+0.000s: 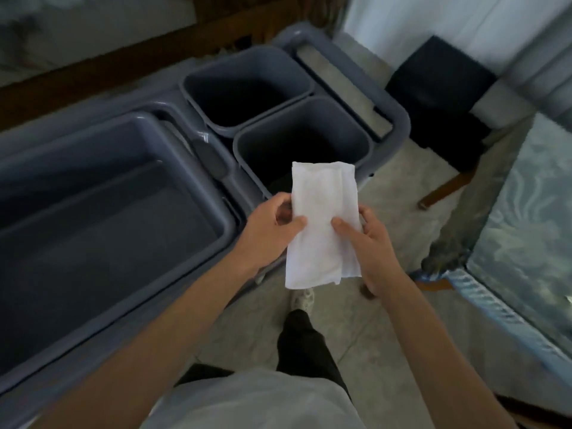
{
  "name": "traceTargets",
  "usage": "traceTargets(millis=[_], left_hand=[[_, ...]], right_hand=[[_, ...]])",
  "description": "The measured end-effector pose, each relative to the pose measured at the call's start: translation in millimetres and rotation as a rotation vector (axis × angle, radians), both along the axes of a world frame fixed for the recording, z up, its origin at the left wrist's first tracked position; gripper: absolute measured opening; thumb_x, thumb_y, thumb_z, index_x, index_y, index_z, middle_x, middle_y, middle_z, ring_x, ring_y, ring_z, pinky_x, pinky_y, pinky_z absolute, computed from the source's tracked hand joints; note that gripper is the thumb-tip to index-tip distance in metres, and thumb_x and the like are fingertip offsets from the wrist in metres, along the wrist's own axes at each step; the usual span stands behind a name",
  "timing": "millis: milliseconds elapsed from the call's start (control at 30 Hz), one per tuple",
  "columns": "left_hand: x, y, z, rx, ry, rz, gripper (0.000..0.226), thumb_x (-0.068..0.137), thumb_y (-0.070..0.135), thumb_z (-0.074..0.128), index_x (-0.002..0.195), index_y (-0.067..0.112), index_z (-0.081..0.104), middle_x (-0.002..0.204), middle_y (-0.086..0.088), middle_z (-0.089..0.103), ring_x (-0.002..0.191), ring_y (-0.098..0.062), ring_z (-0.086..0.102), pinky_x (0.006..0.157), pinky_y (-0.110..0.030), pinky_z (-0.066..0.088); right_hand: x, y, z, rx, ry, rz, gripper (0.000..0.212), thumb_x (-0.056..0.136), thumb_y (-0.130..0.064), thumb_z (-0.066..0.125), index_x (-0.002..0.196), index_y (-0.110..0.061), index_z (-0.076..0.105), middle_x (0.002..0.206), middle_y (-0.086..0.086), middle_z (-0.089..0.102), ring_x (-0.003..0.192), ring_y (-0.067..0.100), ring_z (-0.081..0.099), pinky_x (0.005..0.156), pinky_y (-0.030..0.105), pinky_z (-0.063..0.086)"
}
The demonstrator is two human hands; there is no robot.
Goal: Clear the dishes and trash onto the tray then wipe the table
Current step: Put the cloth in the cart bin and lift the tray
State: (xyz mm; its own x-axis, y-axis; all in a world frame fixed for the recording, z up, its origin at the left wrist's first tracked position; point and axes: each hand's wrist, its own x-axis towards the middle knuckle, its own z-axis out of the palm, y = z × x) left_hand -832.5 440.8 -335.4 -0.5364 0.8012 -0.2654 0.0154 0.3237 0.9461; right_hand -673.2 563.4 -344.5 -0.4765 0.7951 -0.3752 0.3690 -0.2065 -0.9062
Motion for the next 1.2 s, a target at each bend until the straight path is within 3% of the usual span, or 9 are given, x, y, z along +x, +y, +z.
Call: traceTargets(millis=[167,333,467,667,767,867,967,1067,1200], left_hand=[[13,76,-15,-0.109,-0.078,0.373,0.020,0.093,0.023,0.072,0.112,0.024,0.067,0.099,0.008,0.074,0.093,-0.014,0.072,0.085,-0.046,0.062],[21,110,-12,-0.285,0.050,0.512,0.034,0.087,0.028,0.077,0.118,0.030,0.063,0.094,0.023,0.066,0.087,-0.006,0.069,0.074,-0.030,0.061],[28,118,-8,-0.439,0.240,0.494,0.058,0.087,0.031,0.075,0.140,0.025,0.052,0.125,0.006,0.060,0.102,-0.019,0.064,0.087,-0.034,0.053],[43,123,10,-0.571,0.663,0.377,0.106,0.076,0.055,0.079,0.159,0.024,0.020,0.156,-0.011,0.025,0.136,-0.032,0.036,0.089,-0.039,0.049],[35,132,12,-0.606,0.686,0.139,0.131,0.067,0.068,0.080,0.163,0.024,0.002,0.169,-0.009,-0.001,0.155,-0.032,-0.003,0.121,-0.054,0.026],[21,143,4,-0.803,0.684,-0.163,0.137,0.063,0.077,0.077,0.163,0.020,0.002,0.171,-0.004,-0.003,0.156,-0.031,-0.017,0.125,-0.060,0.000],[22,149,-9,-0.889,0.698,-0.257,0.123,0.062,0.073,0.080,0.159,0.021,0.025,0.164,0.001,0.025,0.155,-0.029,0.009,0.124,-0.063,0.005],[30,151,-24,-0.891,0.765,-0.141,0.102,0.068,0.067,0.078,0.151,0.023,0.039,0.145,0.004,0.049,0.139,-0.022,0.041,0.121,-0.055,0.025],[36,149,-36,-0.862,0.827,0.026,0.070,0.074,0.062,0.073,0.128,0.022,0.052,0.112,0.004,0.066,0.103,-0.023,0.066,0.082,-0.039,0.053]], right_hand=[[-32,115,-6,0.079,-0.089,0.282,0.043,0.101,-0.018,0.063,0.141,-0.029,0.052,0.130,-0.004,0.064,0.116,0.019,0.065,0.093,0.042,0.058],[-54,179,-6,0.229,-0.166,0.581,0.047,0.103,-0.023,0.057,0.145,-0.042,0.045,0.120,-0.023,0.061,0.100,-0.006,0.063,0.072,0.015,0.049],[-59,196,-12,0.450,-0.222,0.784,0.046,0.103,-0.025,0.059,0.147,-0.025,0.045,0.136,-0.001,0.054,0.102,0.005,0.058,0.085,0.027,0.052],[-51,213,3,0.874,-0.289,0.919,0.062,0.097,-0.045,0.066,0.150,-0.022,0.043,0.144,0.007,0.048,0.094,0.019,0.067,0.072,0.035,0.052],[-67,215,15,1.076,-0.206,1.027,0.070,0.087,-0.059,0.073,0.143,-0.022,0.055,0.141,0.007,0.051,0.126,0.031,0.054,0.092,0.046,0.053],[-93,210,16,1.034,-0.214,1.426,0.098,0.079,-0.068,0.077,0.159,-0.027,0.038,0.167,0.006,0.028,0.155,0.032,0.017,0.123,0.053,0.027],[-105,204,6,1.016,-0.326,1.693,0.126,0.068,-0.073,0.082,0.166,-0.027,0.017,0.174,-0.002,0.014,0.161,0.021,0.007,0.129,0.047,0.017],[-102,201,-8,1.041,-0.353,1.700,0.135,0.062,-0.066,0.088,0.166,-0.030,0.009,0.167,-0.004,0.033,0.148,0.021,0.040,0.111,0.043,0.042],[-96,199,-22,1.273,-0.361,1.579,0.122,0.070,-0.057,0.086,0.165,-0.025,0.018,0.147,0.002,0.058,0.123,0.029,0.063,0.086,0.043,0.053]])
